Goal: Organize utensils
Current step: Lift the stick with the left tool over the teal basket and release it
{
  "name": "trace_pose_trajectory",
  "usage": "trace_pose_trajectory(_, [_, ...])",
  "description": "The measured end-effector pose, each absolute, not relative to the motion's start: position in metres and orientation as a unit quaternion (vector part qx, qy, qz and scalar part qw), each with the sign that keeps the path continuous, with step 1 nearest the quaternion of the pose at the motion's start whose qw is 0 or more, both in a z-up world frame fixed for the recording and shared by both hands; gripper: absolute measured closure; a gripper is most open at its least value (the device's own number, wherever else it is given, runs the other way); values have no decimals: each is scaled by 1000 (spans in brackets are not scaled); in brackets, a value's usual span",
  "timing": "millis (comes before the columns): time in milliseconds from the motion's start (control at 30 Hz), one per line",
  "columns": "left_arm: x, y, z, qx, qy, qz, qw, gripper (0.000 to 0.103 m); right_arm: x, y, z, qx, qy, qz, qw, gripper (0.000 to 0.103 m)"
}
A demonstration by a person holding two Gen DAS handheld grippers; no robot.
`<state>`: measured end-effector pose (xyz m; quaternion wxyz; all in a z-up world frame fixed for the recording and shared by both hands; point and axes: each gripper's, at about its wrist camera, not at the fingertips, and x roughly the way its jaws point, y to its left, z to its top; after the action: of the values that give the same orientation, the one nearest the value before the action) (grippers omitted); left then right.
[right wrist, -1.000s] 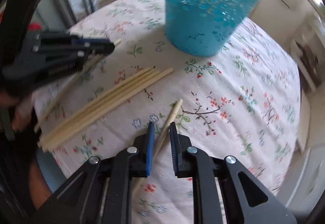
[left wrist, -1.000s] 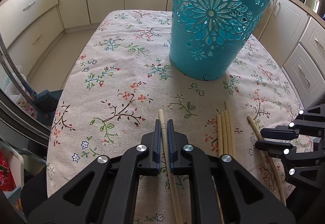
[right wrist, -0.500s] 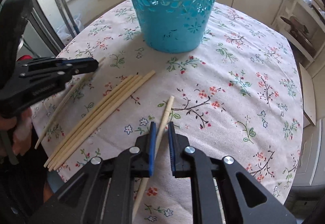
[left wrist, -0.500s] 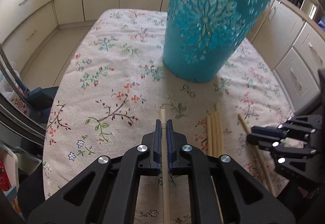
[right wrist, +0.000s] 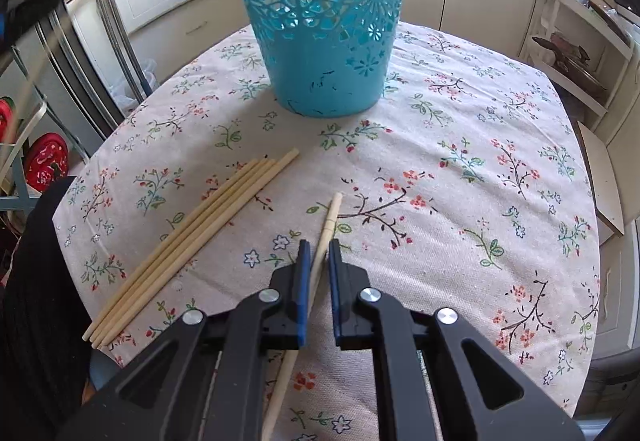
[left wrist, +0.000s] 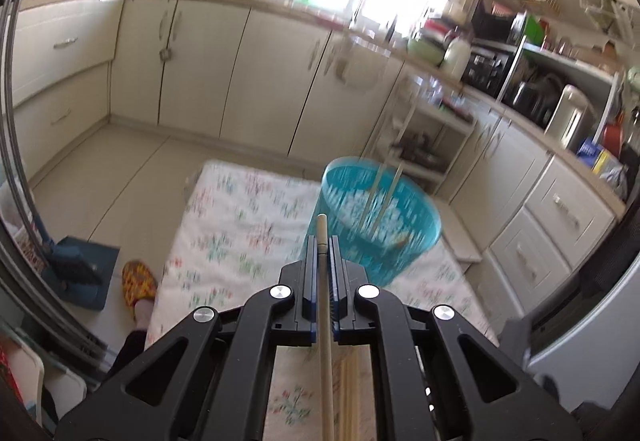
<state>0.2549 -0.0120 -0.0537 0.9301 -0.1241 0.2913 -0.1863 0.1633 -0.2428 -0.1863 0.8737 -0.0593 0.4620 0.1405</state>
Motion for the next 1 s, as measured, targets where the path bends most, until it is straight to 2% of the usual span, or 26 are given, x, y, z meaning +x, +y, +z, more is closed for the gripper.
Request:
trace_pose_trajectory(233, [284, -36, 14, -131, 182, -193, 955, 98, 169, -237, -190, -54, 452, 148, 878, 93])
trace_pose_trajectory(433, [312, -69, 44, -119, 109, -186, 969, 98, 170, -240, -193, -47, 440, 158, 883, 93])
trace_pose_trajectory(733, [351, -95, 10, -129, 97, -148, 976, 98, 170, -239, -195, -50, 427, 166, 888, 93])
trace_pose_trajectory(1000, [358, -106, -20, -102, 131, -146, 975, 98, 171, -237, -196, -49, 423, 169, 889, 92])
